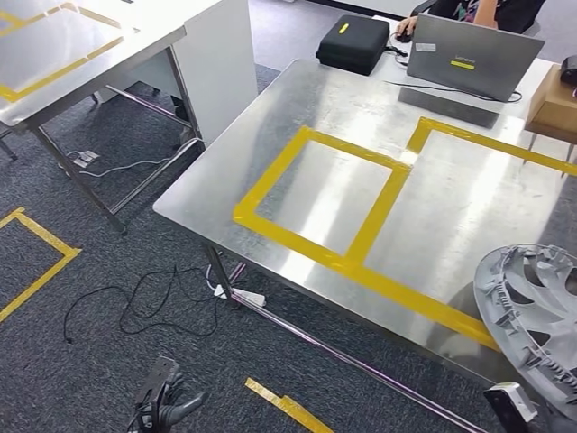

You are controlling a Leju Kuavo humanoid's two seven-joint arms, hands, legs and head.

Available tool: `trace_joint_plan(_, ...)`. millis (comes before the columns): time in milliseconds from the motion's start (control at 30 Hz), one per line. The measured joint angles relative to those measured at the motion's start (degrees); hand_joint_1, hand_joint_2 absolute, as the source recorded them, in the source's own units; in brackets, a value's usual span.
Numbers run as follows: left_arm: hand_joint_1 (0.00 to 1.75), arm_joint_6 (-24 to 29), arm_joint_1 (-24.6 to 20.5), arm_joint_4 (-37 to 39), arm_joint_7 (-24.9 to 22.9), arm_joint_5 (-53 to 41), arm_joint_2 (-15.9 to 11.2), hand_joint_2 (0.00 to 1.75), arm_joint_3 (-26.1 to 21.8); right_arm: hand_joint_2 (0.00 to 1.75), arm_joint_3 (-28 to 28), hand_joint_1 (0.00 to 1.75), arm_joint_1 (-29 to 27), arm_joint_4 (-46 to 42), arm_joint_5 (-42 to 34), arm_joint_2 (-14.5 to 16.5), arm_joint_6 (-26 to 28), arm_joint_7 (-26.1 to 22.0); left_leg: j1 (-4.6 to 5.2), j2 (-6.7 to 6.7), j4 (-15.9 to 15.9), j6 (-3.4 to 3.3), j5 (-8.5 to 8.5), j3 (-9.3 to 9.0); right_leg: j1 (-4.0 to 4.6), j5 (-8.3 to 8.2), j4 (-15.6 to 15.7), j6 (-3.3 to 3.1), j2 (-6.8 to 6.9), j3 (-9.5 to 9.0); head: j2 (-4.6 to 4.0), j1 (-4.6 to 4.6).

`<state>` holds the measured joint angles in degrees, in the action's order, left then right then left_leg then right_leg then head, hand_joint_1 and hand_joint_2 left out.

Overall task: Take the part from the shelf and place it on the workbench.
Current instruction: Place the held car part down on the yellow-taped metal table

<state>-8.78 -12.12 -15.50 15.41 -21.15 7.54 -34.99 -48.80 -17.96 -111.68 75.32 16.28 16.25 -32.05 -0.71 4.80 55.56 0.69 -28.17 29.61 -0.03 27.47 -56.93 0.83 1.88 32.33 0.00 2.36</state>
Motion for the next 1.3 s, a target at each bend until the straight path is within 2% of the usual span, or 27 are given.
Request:
trace_joint_plan(333, 0.00, 0.1, -0.2, 0.0, 0.0, -0.4, 0.0, 1.75, 0.0, 1.75, 2.1, 1.75, 0.9, 2.1, 5.3, -3.0, 0.4, 3.8, 0.34, -0.05, 0.1, 0.16, 0.01, 0.00, -0.34, -0.13, 0.0, 0.13, 0.09, -0.04, 0.00, 0.02)
trace_joint_plan(400, 0.00, 0.1, -0.3, 0.0, 0.0, -0.5, -0.1, 1.75, 0.0, 1.75, 3.1, 1.75, 0.7, 2.6, 5.7, -3.4, 0.9, 4.8, 0.48, -0.07, 0.4, -0.22, -0.19, 0.14, -0.59, -0.26, 0.1, 0.38, 0.15, -0.06, 0.00, -0.01)
trace_joint_plan(467, 0.00, 0.1, -0.3, 0.0, 0.0, -0.5, -0.2, 1.75, 0.0, 1.75, 4.5, 1.75, 0.4, 3.0, 6.2, -4.0, 1.4, 6.3, 0.65, -0.10, 0.7, -0.95, -0.37, 0.33, -0.80, -0.44, 0.3, 0.74, 0.29, -0.12, 0.00, -0.10)
trace_joint_plan(567, 0.00, 0.1, -0.6, 0.0, 0.0, -0.5, -0.1, 1.75, 0.0, 1.75, 6.9, 1.75, -0.3, 3.6, 6.8, -5.2, 2.4, 8.9, 0.26, -0.26, -1.3, -1.83, 0.66, -0.48, -0.66, -0.23, 0.5, 1.30, 0.05, -0.14, 0.00, -0.10)
trace_joint_plan(633, 0.00, 0.1, -0.8, 0.0, 0.0, -0.5, 0.1, 1.75, 0.0, 1.75, 8.4, 1.75, -0.8, 4.0, 7.0, -6.2, 3.2, 10.4, -0.28, -0.44, -2.8, -1.98, 1.55, -1.21, -0.77, 2.00, -3.1, 1.80, -0.95, 1.67, 0.00, 0.14)
trace_joint_plan(700, 0.00, 0.0, -0.9, 0.0, 0.0, -0.6, 0.2, 1.75, 0.0, 1.75, 9.6, 1.75, -1.3, 4.6, 7.1, -6.9, 3.5, 11.4, -0.37, -0.60, -2.9, -1.96, 1.63, -1.20, -1.17, 5.08, -10.3, 2.54, -1.62, 5.23, 0.00, 0.28)
trace_joint_plan(733, 0.00, 0.0, -0.9, 0.0, -0.1, -0.6, 0.3, 1.75, 0.0, 1.75, 10.2, 1.75, -1.5, 4.8, 7.1, -7.2, 3.5, 11.9, -0.43, -0.67, -2.8, -1.83, 1.53, -1.21, -1.42, 5.66, -12.9, 2.92, -1.68, 6.62, 0.00, 0.29)
trace_joint_plan(767, 0.00, 0.0, -0.8, 0.0, -0.1, -0.6, 0.3, 1.75, 0.0, 1.75, 10.8, 1.75, -1.8, 5.1, 7.2, -7.6, 3.6, 12.4, -0.55, -0.76, -2.7, -1.63, 1.38, -1.26, -1.68, 5.21, -13.6, 3.30, -1.67, 7.12, 0.00, 0.27)
trace_joint_plan(800, 0.00, 0.0, -0.8, 0.0, -0.1, -0.6, 0.4, 1.75, 0.0, 1.75, 11.4, 1.75, -2.1, 5.4, 7.4, -8.0, 3.6, 12.9, -0.77, -0.83, -2.5, -1.29, 1.16, -1.36, -1.96, 3.64, -11.8, 3.69, -1.61, 6.43, 0.00, 0.28)
trace_joint_plan(833, 0.00, 0.0, -0.8, 0.0, -0.1, -0.7, 0.4, 1.75, 0.0, 1.75, 12.0, 1.75, -2.3, 5.6, 7.5, -8.4, 3.6, 13.4, -1.05, -0.88, -2.2, -0.83, 0.84, -1.48, -2.30, 1.44, -8.3, 4.11, -1.43, 4.75, 0.00, 0.28)
trace_joint_plan(867, 0.00, 0.0, -0.8, 0.0, -0.2, -0.7, 0.3, 1.75, 0.0, 1.75, 12.6, 1.75, -2.3, 6.0, 7.6, -8.8, 3.7, 13.8, -1.16, -0.93, -1.8, -0.25, 0.45, -1.51, -2.45, 0.08, -4.7, 4.54, -1.20, 2.99, 0.00, 0.43)
trace_joint_plan(900, 0.00, 0.0, -0.9, 0.0, -0.2, -0.7, 0.3, 1.75, 0.0, 1.75, 13.1, 1.75, -2.3, 6.3, 7.7, -9.0, 3.8, 14.0, -1.18, -0.95, -1.2, 0.34, 0.04, -1.43, -2.55, -0.74, -1.9, 4.46, -1.13, 1.48, 0.00, 0.60)
trace_joint_plan(933, 0.00, 0.0, -0.9, 0.0, -0.2, -0.7, 0.2, 1.75, 0.0, 1.75, 13.5, 1.75, -2.3, 6.6, 7.8, -9.2, 3.9, 14.1, -1.08, -0.97, -0.7, 0.81, -0.26, -1.30, -2.57, -0.76, -0.5, 4.03, -1.10, 0.70, 0.00, 0.59)
trace_joint_plan(1033, 0.00, 0.0, -1.0, 0.0, -0.2, -0.8, 0.3, 1.75, 0.0, 1.75, 14.2, 1.75, -2.6, 7.1, 7.9, -9.6, 4.1, 14.2, -1.05, -1.04, -0.2, 1.53, -0.67, -1.12, -2.35, 0.16, -1.0, 1.87, -1.59, 0.80, 0.01, 0.12)
trace_joint_plan(1100, 0.00, 0.0, -1.2, 0.0, -0.2, -0.8, 0.3, 1.75, 0.0, 1.75, 14.6, 1.75, -2.8, 7.3, 7.9, -9.8, 4.2, 14.5, -1.28, -2.12, 1.7, 1.71, -2.22, -0.35, -2.21, 0.38, -1.2, 0.97, -1.86, 0.72, 0.01, -0.11)
trace_joint_plan(1133, 0.00, 0.0, -1.2, 0.0, -0.2, -0.8, 0.3, 1.75, 0.0, 1.75, 14.8, 1.75, -2.8, 7.3, 8.0, -9.9, 4.3, 14.6, -1.27, -2.87, 4.4, 1.66, -3.78, 0.99, -2.10, 0.47, -1.2, 0.57, -1.98, 0.61, 0.01, -0.31)
trace_joint_plan(1200, 0.00, 0.0, -1.1, 0.0, -0.2, -0.9, 0.3, 1.75, 0.0, 1.75, 15.4, 1.75, -2.7, 7.5, 8.0, -10.1, 4.3, 15.1, -0.99, -3.87, 12.7, 1.22, -7.25, 5.47, -1.68, 0.69, -1.2, 0.02, -2.25, 0.53, 0.00, -0.57)
trace_joint_plan(1233, 0.00, 0.0, -0.9, 0.0, -0.2, -0.9, 0.3, 1.75, 0.0, 1.75, 15.7, 1.75, -2.7, 7.6, 8.1, -10.2, 4.4, 15.5, -0.82, -4.03, 16.2, 0.92, -8.12, 7.59, -1.41, 0.80, -1.2, -0.18, -2.46, 0.45, 0.00, -0.62)
trace_joint_plan(1267, 0.00, 0.0, -0.8, 0.1, -0.2, -1.0, 0.3, 1.75, 0.0, 1.75, 16.0, 1.75, -2.8, 7.8, 8.2, -10.4, 4.4, 15.8, -0.63, -4.10, 17.9, 0.53, -7.86, 8.90, -1.13, 0.91, -1.2, -0.36, -2.69, 0.30, 0.00, -0.64)
trace_joint_plan(1300, 0.00, 0.0, -0.7, 0.1, -0.2, -1.0, 0.3, 1.75, 0.0, 1.75, 16.3, 1.75, -2.8, 7.9, 8.3, -10.6, 4.4, 16.2, -0.39, -4.17, 17.4, 0.02, -6.45, 9.15, -0.85, 1.03, -1.2, -0.50, -2.94, 0.08, 0.00, -0.63)
